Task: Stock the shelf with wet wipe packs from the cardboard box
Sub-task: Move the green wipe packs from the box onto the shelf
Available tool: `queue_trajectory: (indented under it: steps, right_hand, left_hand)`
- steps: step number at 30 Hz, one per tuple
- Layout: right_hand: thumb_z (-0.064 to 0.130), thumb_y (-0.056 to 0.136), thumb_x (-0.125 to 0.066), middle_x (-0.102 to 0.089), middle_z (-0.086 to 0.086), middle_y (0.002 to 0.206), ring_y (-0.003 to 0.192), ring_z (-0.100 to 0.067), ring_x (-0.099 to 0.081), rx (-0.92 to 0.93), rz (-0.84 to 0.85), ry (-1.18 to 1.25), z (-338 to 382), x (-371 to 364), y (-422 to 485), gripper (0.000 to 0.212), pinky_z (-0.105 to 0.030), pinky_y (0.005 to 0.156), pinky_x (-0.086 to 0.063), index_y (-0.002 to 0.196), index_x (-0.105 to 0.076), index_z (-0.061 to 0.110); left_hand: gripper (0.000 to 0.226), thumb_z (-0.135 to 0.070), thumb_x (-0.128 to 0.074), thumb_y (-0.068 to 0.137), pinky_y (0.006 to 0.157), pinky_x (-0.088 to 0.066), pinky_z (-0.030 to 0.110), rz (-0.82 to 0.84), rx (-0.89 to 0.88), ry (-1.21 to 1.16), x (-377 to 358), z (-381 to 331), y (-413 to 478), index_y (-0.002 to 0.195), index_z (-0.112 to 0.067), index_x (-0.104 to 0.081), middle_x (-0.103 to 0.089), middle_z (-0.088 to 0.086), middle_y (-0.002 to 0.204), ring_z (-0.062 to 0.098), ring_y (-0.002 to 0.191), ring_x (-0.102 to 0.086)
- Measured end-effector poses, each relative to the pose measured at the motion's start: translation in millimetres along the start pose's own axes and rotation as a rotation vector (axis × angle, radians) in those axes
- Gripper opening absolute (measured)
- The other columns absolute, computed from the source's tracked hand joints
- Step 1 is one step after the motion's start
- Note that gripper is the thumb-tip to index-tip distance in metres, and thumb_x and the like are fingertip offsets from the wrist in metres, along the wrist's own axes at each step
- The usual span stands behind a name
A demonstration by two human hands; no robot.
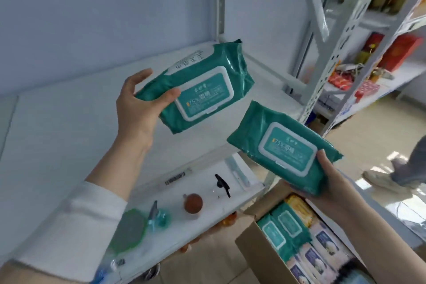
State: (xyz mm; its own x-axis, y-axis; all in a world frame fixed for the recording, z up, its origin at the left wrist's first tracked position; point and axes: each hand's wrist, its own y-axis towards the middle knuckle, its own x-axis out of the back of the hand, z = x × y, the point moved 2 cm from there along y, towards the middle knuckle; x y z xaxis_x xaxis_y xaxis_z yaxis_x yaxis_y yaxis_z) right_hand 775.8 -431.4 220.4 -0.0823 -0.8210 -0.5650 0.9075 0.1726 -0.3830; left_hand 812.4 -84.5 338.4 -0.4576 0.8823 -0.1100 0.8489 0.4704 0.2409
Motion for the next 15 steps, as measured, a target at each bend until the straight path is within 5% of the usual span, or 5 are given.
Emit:
queue_trajectory:
  steps: [5, 10, 15]
  right_hand:
    - [0.041, 0.076, -0.054, -0.073, -0.007, 0.106, 0.092, -0.028, -0.071, -0.011, 0.111, -0.113, 18.3, -56.5, 47.3, 0.037, -0.042, 0.065, -0.058, 0.101, -0.071, 0.02]
    - [0.012, 0.072, -0.059, -0.075, -0.004, 0.097, 0.087, -0.022, -0.073, 0.048, 0.207, -0.269, 58.1, -108.5, 130.1, 0.032, -0.031, 0.063, -0.059, 0.104, -0.06, 0.013]
    - [0.009, 0.072, -0.062, -0.074, -0.003, 0.105, 0.095, -0.022, -0.071, 0.106, 0.273, -0.378, 91.2, -157.6, 249.3, 0.034, -0.028, 0.068, -0.058, 0.105, -0.062, 0.014]
  left_hand:
    - [0.03, -0.013, -0.082, 0.063, 0.067, -0.055, 0.028, -0.065, 0.099, 0.001, 48.8, 16.3, 51.7, 0.085, -0.025, -0.067, -0.072, -0.01, 0.08, 0.009, 0.076, -0.069]
    - [0.031, -0.02, -0.085, 0.059, 0.078, -0.054, 0.032, -0.093, 0.1, 0.161, 68.6, 39.8, 126.0, 0.083, -0.028, -0.068, -0.071, -0.01, 0.089, 0.013, 0.084, -0.068]
    - [0.033, -0.018, -0.084, 0.061, 0.074, -0.052, 0.028, -0.157, 0.093, 0.272, 71.4, 74.8, 206.7, 0.086, -0.03, -0.066, -0.069, -0.008, 0.093, 0.011, 0.085, -0.066]
